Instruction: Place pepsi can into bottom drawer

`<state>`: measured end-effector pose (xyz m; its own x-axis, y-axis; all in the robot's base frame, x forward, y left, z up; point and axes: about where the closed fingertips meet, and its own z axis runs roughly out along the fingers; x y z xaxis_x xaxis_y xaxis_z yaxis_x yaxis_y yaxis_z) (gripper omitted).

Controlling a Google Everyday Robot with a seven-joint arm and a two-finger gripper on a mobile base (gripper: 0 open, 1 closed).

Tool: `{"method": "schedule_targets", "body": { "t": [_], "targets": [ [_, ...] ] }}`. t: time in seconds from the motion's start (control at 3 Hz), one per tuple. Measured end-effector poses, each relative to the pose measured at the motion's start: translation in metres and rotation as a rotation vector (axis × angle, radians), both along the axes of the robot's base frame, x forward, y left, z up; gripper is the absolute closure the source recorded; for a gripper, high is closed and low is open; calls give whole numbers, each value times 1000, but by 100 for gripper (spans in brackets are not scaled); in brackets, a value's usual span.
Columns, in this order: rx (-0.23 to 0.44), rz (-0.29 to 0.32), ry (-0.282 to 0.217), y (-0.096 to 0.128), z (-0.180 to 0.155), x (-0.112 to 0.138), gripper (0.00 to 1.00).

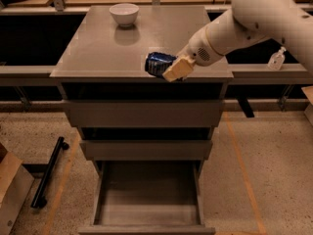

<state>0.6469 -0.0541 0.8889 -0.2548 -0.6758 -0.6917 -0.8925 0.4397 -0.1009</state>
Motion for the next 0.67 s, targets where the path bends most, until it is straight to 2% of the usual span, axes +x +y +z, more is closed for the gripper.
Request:
{"method": "schedule_targets", "body": {
  "t": [0.33,0.67],
  "targets": [
    [20,13,31,-21,-14,-47,100],
    [20,13,31,-21,-14,-47,100]
  ]
}}
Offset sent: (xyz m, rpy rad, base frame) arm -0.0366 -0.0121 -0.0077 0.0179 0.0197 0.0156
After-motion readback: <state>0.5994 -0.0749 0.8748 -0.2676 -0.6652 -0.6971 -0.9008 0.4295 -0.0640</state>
